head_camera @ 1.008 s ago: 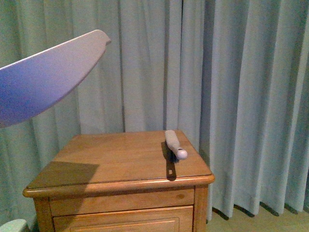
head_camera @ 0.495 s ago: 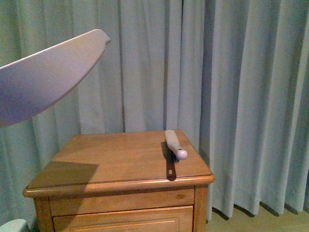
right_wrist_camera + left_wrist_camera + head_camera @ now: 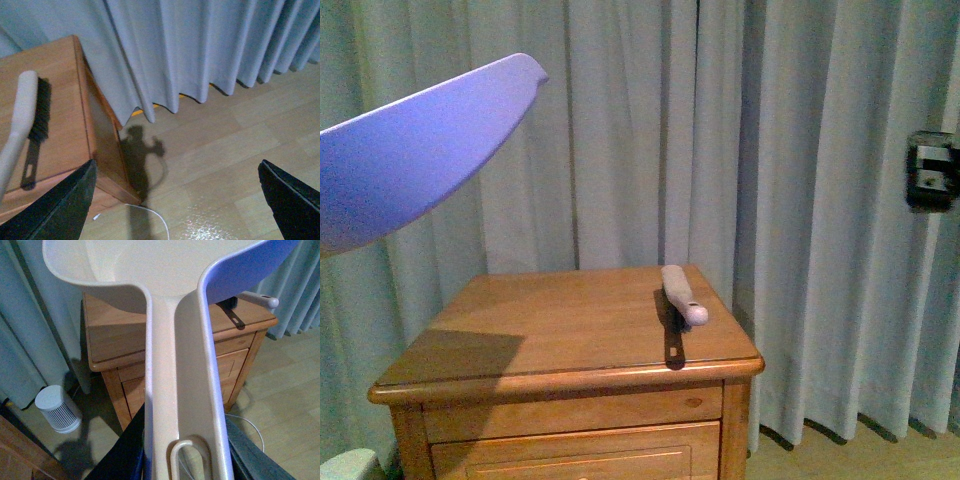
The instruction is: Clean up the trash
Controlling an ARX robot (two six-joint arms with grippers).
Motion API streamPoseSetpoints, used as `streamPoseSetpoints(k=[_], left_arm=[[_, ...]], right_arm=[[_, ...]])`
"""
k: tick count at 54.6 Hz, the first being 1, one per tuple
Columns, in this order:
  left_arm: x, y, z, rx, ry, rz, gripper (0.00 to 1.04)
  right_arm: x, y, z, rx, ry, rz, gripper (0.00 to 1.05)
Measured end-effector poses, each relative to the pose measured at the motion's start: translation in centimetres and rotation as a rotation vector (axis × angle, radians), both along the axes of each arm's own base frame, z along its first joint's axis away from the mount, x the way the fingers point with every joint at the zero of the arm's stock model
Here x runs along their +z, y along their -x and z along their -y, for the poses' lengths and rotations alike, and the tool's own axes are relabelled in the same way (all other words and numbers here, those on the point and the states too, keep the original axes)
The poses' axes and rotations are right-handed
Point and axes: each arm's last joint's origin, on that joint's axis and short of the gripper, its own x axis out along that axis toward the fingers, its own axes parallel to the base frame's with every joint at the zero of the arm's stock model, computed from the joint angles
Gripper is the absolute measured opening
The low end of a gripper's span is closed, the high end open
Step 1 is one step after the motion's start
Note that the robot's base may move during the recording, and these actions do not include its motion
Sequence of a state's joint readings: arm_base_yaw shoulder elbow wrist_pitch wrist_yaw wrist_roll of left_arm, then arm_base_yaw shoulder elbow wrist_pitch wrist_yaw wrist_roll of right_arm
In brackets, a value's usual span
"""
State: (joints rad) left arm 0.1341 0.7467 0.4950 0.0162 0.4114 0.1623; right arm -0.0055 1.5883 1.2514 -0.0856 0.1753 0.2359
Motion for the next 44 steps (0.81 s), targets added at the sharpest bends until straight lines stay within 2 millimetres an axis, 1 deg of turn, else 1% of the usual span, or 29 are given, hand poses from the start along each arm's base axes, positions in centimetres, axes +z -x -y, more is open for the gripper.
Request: streamPoseSetpoints(k=[4,5,9,13,16,22,25,28,32,44], left_arm=[[0.0,0.0,0.0,0.000,0.000,0.000,0.27],[0.0,0.0,0.0,0.000,0.000,0.000,0.27],[0.0,0.0,0.0,0.000,0.000,0.000,0.27],[0.0,0.0,0.0,0.000,0.000,0.000,0.27],[0.0,0.0,0.0,0.000,0.000,0.000,0.27],[0.0,0.0,0.0,0.000,0.000,0.000,0.27],[0.0,0.0,0.0,0.000,0.000,0.000,0.27],[0.0,0.0,0.0,0.000,0.000,0.000,0.27],[0.0,0.0,0.0,0.000,0.000,0.000,0.27],[0.0,0.0,0.0,0.000,0.000,0.000,0.27]], right_arm=[[0.7,-2.9,-1.4,0.051,-0.013,-0.030,0.97],[0.8,-3.2,-1.6,0.056,-0.016,-0.033,0.97],[1.1,-5.9,-3.4,0.110,-0.031,-0.072,0.97],[0.6,-8.7,-5.8,0.164,-0.065,-0.133,0.97],[-0.2,-10.4,-7.6,0.194,-0.094,-0.177,0.97],[-1.6,-12.0,-10.3,0.235,-0.104,-0.225,0.97],[-2.3,-12.9,-11.9,0.262,-0.119,-0.235,0.97],[-2.9,-13.6,-12.8,0.273,-0.126,-0.247,0.97],[-3.7,-14.3,-13.6,0.269,-0.139,-0.273,0.97],[-6.7,-15.5,-14.1,0.235,-0.161,-0.349,0.97]])
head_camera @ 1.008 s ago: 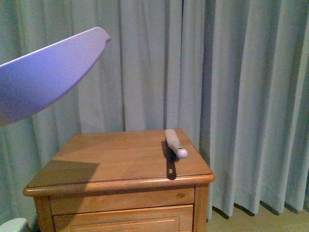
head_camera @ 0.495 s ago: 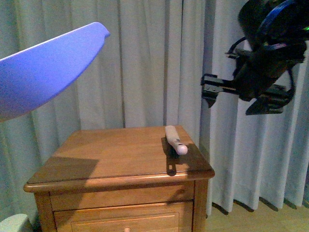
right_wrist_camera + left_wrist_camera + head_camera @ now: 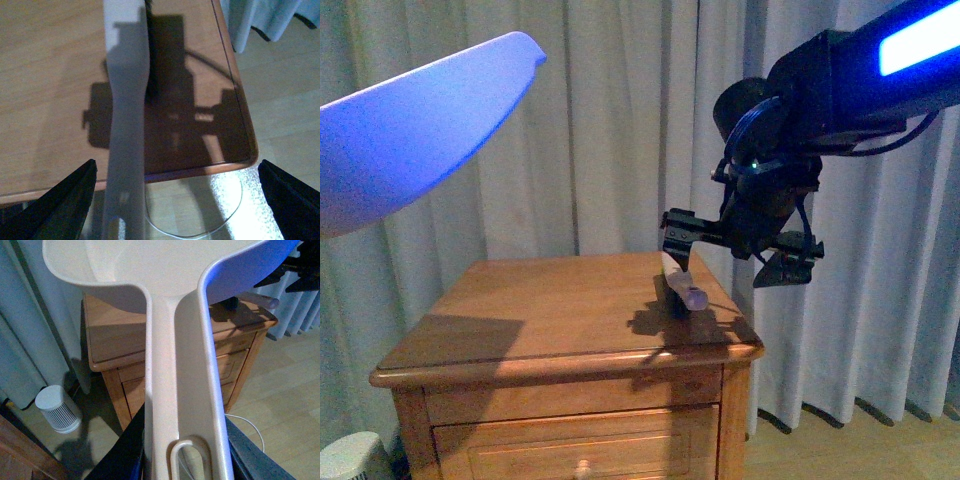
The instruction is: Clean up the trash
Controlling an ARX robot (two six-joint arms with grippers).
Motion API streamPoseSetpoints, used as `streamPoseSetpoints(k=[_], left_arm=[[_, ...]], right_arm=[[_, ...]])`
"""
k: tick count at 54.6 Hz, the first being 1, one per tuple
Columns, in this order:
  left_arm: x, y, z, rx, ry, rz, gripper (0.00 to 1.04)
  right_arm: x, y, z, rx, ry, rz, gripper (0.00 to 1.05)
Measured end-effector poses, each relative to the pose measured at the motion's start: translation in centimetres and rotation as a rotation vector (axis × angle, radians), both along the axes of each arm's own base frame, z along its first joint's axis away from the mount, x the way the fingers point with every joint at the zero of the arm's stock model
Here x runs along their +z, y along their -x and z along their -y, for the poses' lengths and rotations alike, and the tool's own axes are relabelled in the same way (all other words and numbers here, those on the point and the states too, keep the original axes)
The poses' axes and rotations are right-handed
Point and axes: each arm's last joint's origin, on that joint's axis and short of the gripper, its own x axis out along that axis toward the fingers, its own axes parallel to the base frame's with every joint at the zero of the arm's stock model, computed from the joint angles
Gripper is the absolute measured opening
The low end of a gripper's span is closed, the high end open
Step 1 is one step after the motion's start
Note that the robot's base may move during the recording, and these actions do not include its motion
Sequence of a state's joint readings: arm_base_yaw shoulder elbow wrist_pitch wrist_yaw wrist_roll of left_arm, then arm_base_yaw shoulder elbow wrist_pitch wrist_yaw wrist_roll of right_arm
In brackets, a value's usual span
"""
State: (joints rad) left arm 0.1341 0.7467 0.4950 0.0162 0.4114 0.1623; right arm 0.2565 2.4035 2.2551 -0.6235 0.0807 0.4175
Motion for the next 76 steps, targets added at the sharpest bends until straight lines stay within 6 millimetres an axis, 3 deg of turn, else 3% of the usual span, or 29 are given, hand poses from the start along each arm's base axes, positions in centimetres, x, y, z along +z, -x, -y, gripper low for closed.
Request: streamPoseSetpoints(k=[13,36,57,62,65,76], left_arm=[[0.0,0.0,0.0,0.000,0.000,0.000,0.27],[0.0,0.0,0.0,0.000,0.000,0.000,0.27],[0.0,0.0,0.0,0.000,0.000,0.000,0.27],[0.0,0.0,0.0,0.000,0.000,0.000,0.27],[0.0,0.0,0.0,0.000,0.000,0.000,0.27],[0.0,0.0,0.0,0.000,0.000,0.000,0.27]], right_arm=[[-1.8,-0.9,-1.4,-0.001,-0.017,-0.033,0.97],[-2.5,-2.2,-2.7,-0.006,-0.028,-0.048,0.97],[-3.4,-1.8,-3.7,-0.007,-0.041,-0.078,0.42],[-3.6,-1.5,-4.0,-0.002,-0.042,-0.087,0.25],[-3.5,-1.3,-4.1,0.000,-0.041,-0.089,0.20],[-2.5,-0.7,-3.8,-0.008,-0.037,-0.070,0.20]])
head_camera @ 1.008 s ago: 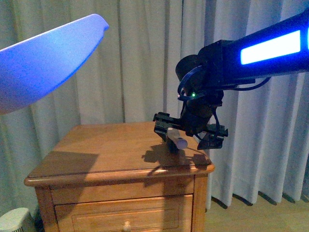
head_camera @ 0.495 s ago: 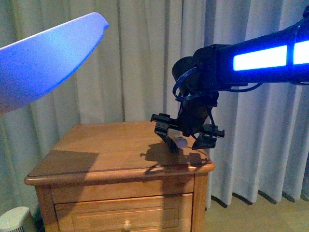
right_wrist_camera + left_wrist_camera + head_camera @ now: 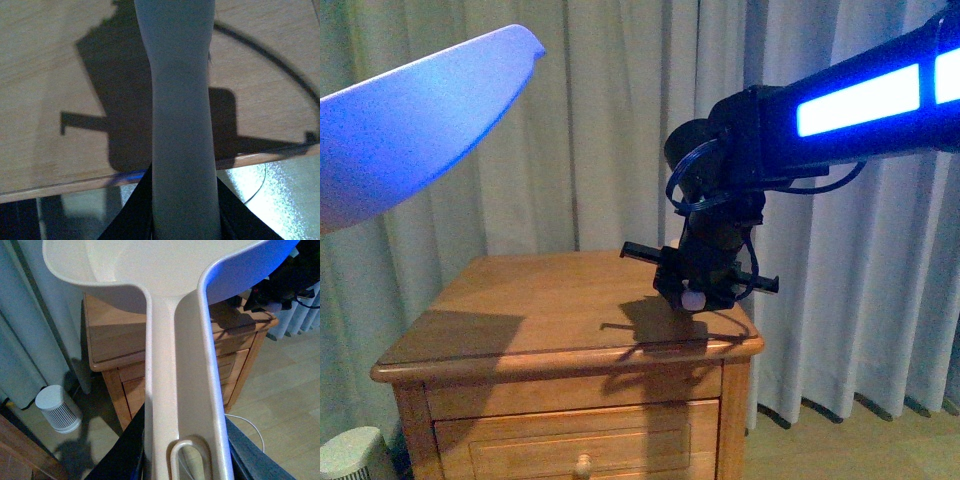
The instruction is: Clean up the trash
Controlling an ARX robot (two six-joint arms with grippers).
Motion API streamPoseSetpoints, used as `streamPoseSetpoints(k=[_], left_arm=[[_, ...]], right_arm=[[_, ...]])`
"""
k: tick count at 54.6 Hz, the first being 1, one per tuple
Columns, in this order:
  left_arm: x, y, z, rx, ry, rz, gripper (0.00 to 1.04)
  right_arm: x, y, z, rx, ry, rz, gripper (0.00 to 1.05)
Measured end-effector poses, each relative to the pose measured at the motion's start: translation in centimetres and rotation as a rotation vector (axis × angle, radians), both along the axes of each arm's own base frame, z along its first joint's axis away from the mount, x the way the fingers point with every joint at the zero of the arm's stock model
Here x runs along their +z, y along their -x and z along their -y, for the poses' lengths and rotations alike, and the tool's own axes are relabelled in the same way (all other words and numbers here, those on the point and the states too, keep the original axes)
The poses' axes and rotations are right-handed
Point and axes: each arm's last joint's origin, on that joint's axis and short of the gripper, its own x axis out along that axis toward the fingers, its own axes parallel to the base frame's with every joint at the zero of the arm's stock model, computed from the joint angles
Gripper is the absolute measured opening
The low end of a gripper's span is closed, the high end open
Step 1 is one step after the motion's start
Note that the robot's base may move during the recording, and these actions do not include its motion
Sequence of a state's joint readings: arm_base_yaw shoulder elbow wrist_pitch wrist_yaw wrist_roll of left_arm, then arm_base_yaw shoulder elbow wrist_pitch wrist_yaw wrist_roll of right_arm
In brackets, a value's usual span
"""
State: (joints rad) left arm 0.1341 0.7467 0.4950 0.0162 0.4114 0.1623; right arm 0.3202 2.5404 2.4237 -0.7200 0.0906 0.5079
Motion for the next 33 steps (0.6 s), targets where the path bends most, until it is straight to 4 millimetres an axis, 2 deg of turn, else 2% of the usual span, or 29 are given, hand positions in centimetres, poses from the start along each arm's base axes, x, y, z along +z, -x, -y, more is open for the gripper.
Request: streamPoseSetpoints(k=[8,19,28,33], left_arm=[[0.0,0.0,0.0,0.000,0.000,0.000,0.27],[0.0,0.0,0.0,0.000,0.000,0.000,0.27],[0.0,0.0,0.0,0.000,0.000,0.000,0.27],[0.0,0.0,0.0,0.000,0.000,0.000,0.27]], right_arm=[[1.7,0.5,0.8,-0.011,0.034,0.054,0.20],[6.1,2.2,2.6,0.002,0.146,0.229,0.20],[10.8,5.6,4.2,-0.010,0.240,0.401,0.20],[13.0,8.2,5.0,-0.023,0.266,0.476,0.20]])
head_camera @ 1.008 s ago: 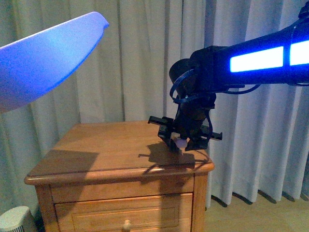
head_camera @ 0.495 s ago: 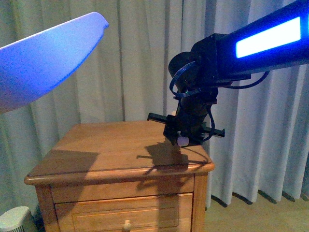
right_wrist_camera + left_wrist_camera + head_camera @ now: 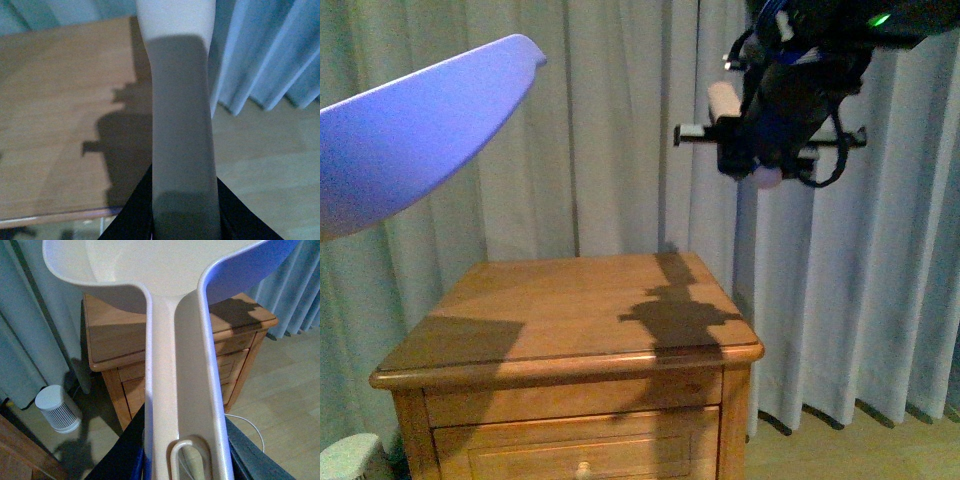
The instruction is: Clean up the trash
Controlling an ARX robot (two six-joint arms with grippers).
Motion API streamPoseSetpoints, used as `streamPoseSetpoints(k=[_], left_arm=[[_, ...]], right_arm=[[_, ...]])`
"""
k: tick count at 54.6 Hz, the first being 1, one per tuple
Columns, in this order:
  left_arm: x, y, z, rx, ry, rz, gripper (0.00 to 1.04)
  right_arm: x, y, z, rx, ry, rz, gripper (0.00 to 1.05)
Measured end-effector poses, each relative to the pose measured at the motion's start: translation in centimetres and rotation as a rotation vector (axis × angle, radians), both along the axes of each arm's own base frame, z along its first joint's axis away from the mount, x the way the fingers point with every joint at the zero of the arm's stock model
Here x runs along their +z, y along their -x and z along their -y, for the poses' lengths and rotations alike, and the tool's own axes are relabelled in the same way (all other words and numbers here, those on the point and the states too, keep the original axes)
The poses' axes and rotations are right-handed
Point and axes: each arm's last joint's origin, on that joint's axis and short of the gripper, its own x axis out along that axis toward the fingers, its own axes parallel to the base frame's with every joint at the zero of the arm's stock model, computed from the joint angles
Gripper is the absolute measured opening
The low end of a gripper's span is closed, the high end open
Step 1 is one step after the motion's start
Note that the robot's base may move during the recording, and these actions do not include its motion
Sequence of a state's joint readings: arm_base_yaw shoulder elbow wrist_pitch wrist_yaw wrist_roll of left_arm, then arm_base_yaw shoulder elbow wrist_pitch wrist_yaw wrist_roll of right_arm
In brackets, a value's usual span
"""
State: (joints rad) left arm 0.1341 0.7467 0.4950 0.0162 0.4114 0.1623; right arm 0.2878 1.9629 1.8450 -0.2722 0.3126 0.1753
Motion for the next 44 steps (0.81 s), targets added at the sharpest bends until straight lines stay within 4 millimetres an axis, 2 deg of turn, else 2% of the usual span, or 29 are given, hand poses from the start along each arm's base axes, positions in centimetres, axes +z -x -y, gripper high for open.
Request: streamPoseSetpoints(k=[8,26,37,44], left_arm=[[0.0,0.0,0.0,0.000,0.000,0.000,0.27],[0.0,0.0,0.0,0.000,0.000,0.000,0.27],[0.0,0.0,0.0,0.000,0.000,0.000,0.27],[0.0,0.0,0.0,0.000,0.000,0.000,0.27]], right_arm=[[1.8,4.5,0.9,-0.064,0.040,0.094,0.20],[1.6,15.9,2.4,-0.205,0.099,0.187,0.20],[1.6,21.2,3.4,-0.272,0.115,0.230,0.19],[1.3,23.9,4.4,-0.311,0.132,0.233,0.19]])
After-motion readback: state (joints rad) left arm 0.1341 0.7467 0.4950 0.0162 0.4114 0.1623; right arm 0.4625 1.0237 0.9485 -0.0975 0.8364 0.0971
